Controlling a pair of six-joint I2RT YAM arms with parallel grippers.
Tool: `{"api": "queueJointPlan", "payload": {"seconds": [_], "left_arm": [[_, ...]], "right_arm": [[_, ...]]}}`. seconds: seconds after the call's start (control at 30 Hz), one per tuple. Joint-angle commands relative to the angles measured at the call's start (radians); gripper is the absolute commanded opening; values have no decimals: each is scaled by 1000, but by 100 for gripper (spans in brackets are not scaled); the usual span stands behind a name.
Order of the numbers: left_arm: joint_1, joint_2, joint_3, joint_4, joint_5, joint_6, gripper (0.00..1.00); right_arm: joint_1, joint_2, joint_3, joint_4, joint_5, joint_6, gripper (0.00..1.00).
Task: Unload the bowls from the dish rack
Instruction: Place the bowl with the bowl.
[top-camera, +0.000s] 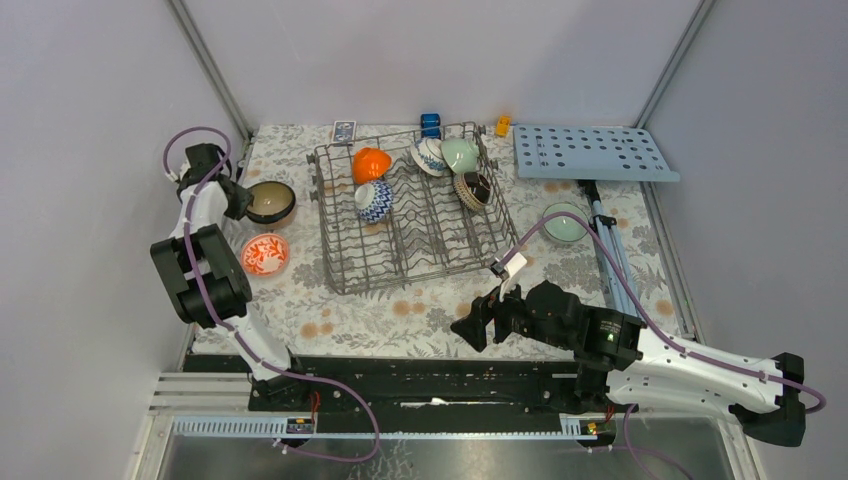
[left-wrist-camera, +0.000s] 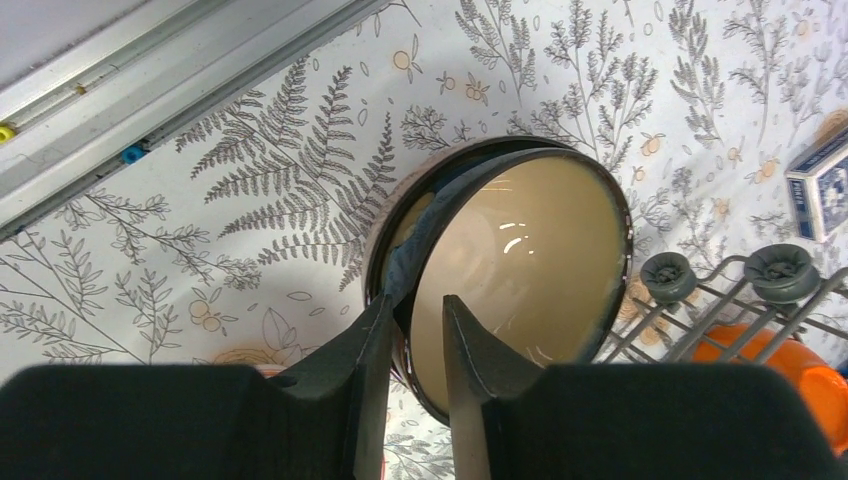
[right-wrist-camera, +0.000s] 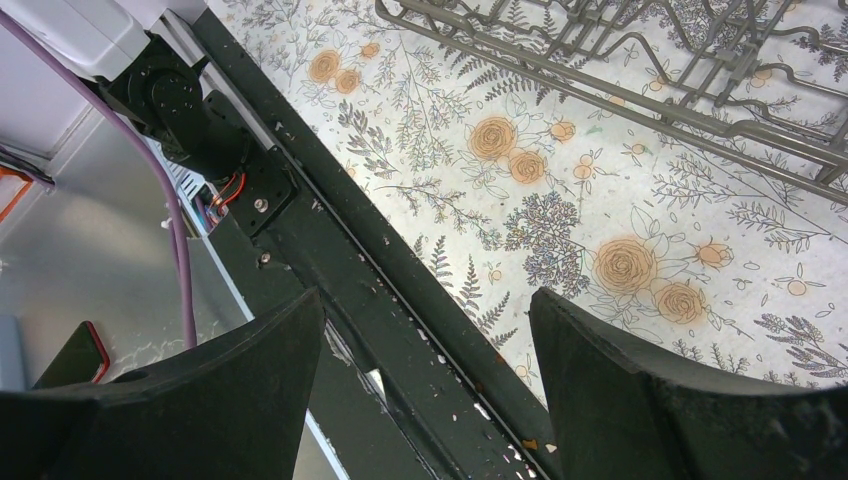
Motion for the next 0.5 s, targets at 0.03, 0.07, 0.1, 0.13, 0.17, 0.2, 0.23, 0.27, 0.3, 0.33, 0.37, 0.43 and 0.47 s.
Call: {"api": "queueJointPlan", "payload": {"seconds": [0.03,0.07,0.1,0.13,0.17,0.2,0.23,0.27,0.3,0.33,0.37,0.43,0.47], "left_arm": [[-2,-28,-26,34,0,8,25],[-1,-28,-29,39,4,7,23],[-2,-28,-30,42,7,7,21],[-1,-27,-32,43,8,7,18],[-1,-26,-31,44,8,7,15],[-2,-27,-31,44,7,7,10],[-1,-31,-32,46,8,6,7],[-1,-36,-32,51,10,5,2],[-1,-39,-34,56,15,3,0],[-1,-42,-34,59,21,1,0],[-1,-44,-33,61,26,-1,0],[-2,-44,-35,70,36,-6,0],[-1,-45,-37,73,38,-8,0]], "right_arm": [[6,-11,-6,19,27,-10,82],[5,-12,-6,19,27,-10,82],[5,-12,-5,17,27,-8,82],[5,-13,-6,18,27,-9,82],[5,-14,-6,18,28,-6,82],[5,-13,-7,19,29,-6,82],[5,-14,-8,19,30,-6,82],[5,-14,-9,21,30,-3,82],[5,-13,-8,22,28,-2,82],[5,-13,-10,21,27,-2,82],[5,-13,-11,21,26,-2,82],[5,-10,-11,24,25,-3,82],[5,-9,-11,24,24,-3,82]]}}
